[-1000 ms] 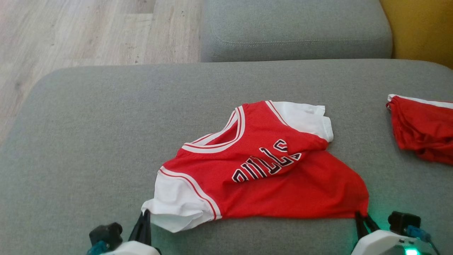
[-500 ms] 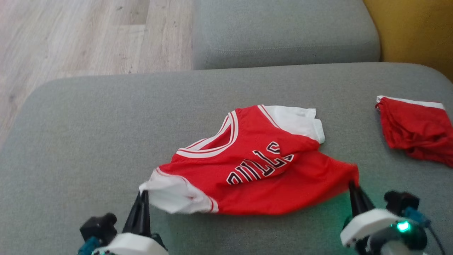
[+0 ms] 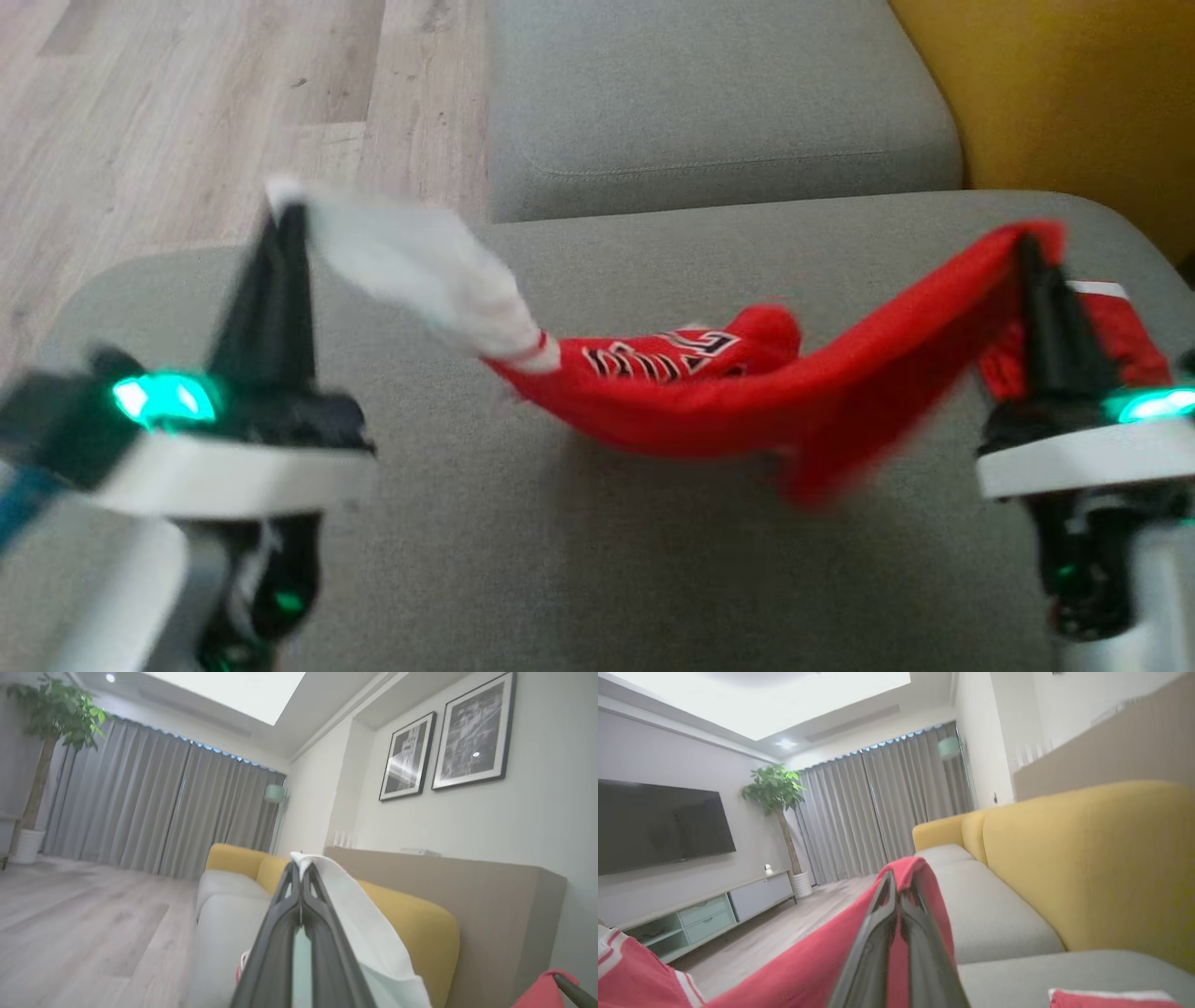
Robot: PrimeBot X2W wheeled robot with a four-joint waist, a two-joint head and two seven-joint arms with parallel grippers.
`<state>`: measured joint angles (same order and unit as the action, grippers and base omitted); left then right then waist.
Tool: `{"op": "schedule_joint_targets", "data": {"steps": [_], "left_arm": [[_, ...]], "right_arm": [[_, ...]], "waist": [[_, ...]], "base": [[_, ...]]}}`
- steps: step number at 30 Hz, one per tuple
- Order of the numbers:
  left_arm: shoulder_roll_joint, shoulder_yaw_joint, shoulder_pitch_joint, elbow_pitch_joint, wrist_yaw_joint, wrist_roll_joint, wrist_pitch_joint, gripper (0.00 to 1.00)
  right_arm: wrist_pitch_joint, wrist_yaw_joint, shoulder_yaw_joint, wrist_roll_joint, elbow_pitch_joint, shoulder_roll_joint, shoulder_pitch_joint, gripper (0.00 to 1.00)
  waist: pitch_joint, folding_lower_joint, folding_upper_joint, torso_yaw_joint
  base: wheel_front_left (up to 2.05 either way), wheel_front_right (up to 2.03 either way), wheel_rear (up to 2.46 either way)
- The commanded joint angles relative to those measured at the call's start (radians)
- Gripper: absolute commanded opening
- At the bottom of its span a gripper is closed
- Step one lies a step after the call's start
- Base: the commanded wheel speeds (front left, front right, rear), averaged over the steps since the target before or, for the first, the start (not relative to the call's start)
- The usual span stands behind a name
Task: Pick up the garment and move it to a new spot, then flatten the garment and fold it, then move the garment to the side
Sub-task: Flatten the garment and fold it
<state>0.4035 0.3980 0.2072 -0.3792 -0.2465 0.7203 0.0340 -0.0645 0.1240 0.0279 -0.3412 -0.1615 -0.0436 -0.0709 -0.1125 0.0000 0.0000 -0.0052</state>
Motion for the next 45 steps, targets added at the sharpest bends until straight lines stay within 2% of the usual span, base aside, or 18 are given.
{"op": "schedule_joint_targets", "data": {"steps": [1, 5, 9, 13, 16, 21, 25, 26, 28, 31, 35, 40, 45], "left_arm": [[0.041, -0.063, 0.113, -0.066, -0.003, -0.012, -0.023, 0.00], [0.072, -0.074, 0.255, -0.144, 0.004, -0.008, -0.112, 0.00], [0.094, -0.069, 0.382, -0.155, 0.019, -0.012, -0.185, 0.00], [0.088, -0.050, 0.476, -0.104, 0.039, -0.003, -0.230, 0.00], [0.084, -0.029, 0.536, -0.016, 0.064, 0.000, -0.252, 0.00], [0.086, -0.027, 0.693, 0.187, 0.104, -0.030, -0.259, 0.00], [0.081, -0.012, 0.872, 0.383, 0.149, -0.087, -0.235, 0.00], [0.081, -0.012, 0.872, 0.383, 0.149, -0.087, -0.235, 0.00], [0.074, 0.002, 0.971, 0.480, 0.169, -0.125, -0.218, 0.00], [0.050, 0.010, 1.108, 0.622, 0.182, -0.170, -0.173, 0.00], [-0.003, 0.017, 1.241, 0.777, 0.190, -0.201, -0.096, 0.00], [-0.070, 0.021, 1.305, 0.900, 0.222, -0.185, -0.017, 0.00], [-0.105, 0.035, 1.225, 0.962, 0.264, -0.159, 0.063, 0.00]], "right_arm": [[-0.028, 0.007, -0.008, 0.003, -0.085, -0.016, -0.060, 0.00], [-0.118, 0.007, 0.025, 0.007, -0.246, -0.025, -0.100, 0.00], [-0.207, 0.007, 0.057, 0.002, -0.357, -0.026, -0.137, 0.00], [-0.272, 0.007, 0.085, 0.011, -0.388, -0.030, -0.173, 0.00], [-0.297, 0.007, 0.083, 0.009, -0.343, -0.036, -0.216, 0.00], [-0.284, 0.007, 0.057, 0.015, -0.161, -0.061, -0.393, 0.00], [-0.218, 0.007, 0.019, 0.074, 0.061, -0.093, -0.624, 0.00], [-0.218, 0.007, 0.019, 0.074, 0.061, -0.093, -0.624, 0.00], [-0.171, 0.007, -0.007, 0.114, 0.185, -0.111, -0.751, 0.00], [-0.090, 0.007, -0.034, 0.181, 0.370, -0.114, -0.927, 0.00], [0.016, 0.007, -0.017, 0.273, 0.595, -0.101, -1.118, 0.00], [0.104, 0.007, 0.038, 0.374, 0.793, -0.077, -1.252, 0.00], [0.184, 0.007, 0.041, 0.438, 0.935, -0.045, -1.239, 0.00]], "waist": [[-0.001, 0.0000, 0.0000, -0.002], [0.003, 0.0000, 0.0000, -0.007], [0.021, 0.0000, 0.0000, -0.012], [0.062, 0.0000, 0.0000, -0.015], [0.108, 0.0000, 0.0000, -0.018], [0.239, 0.0000, 0.0000, -0.031], [0.322, 0.0000, 0.0000, -0.039], [0.322, 0.0000, 0.0000, -0.039], [0.348, 0.0000, 0.0000, -0.041], [0.365, 0.0000, 0.0000, -0.044], [0.387, 0.0000, 0.0000, -0.024], [0.468, 0.0000, 0.0000, 0.018], [0.564, 0.0000, 0.0000, 0.042]], "base": [[0.00, 0.00, 0.00], [0.00, 0.00, 0.00], [0.00, 0.00, 0.00], [0.00, 0.00, 0.00], [0.00, 0.00, 0.00], [0.00, 0.00, 0.00], [0.00, 0.00, 0.00], [0.00, 0.00, 0.00], [0.00, 0.00, 0.00], [0.00, 0.00, 0.00], [0.00, 0.00, 0.00], [0.00, 0.00, 0.00], [0.00, 0.00, 0.00]]}}
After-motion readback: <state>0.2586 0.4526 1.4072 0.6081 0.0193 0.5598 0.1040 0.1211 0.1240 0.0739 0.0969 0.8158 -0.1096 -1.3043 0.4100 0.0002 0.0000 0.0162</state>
